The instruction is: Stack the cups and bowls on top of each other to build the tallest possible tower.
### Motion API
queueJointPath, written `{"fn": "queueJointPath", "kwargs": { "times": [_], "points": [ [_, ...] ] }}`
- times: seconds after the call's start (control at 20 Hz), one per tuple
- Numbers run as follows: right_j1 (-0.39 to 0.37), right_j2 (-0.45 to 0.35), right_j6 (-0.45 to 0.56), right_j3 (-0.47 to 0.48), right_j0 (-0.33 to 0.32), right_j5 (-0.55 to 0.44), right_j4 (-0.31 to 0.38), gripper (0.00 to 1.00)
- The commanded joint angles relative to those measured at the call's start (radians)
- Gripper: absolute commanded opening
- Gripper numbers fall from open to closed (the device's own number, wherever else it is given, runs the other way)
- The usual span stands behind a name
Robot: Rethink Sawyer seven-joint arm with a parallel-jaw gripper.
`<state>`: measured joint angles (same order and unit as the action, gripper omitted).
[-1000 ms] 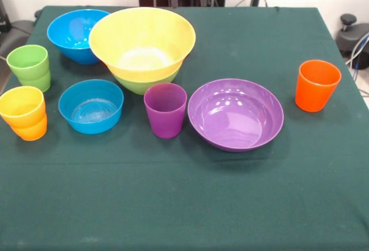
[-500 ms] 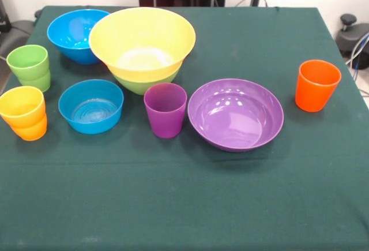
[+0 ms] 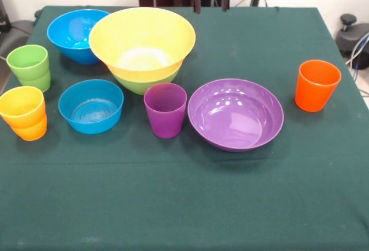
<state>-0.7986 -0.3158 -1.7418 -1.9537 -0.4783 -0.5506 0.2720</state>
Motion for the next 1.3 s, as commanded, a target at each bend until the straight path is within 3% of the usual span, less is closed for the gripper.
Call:
{"fn": "queueJointPath", "kwargs": {
  "times": [0.05, 0.4, 0.6, 0.95, 1.3],
  "points": [
    [0.116, 0.036, -0.066, 0.094, 0.048, 0.023, 0.074, 1.0],
    [0.146, 0.07, -0.107, 0.124, 0.098, 0.039, 0.056, 1.0],
    [0.175, 0.126, -0.192, 0.153, 0.151, 0.073, 0.018, 1.0],
    [0.205, 0.232, -0.385, 0.171, 0.239, 0.103, -0.134, 1.0],
    [0.229, 0.334, -0.538, 0.194, 0.324, 0.109, -0.238, 1.0]
  ]
}}
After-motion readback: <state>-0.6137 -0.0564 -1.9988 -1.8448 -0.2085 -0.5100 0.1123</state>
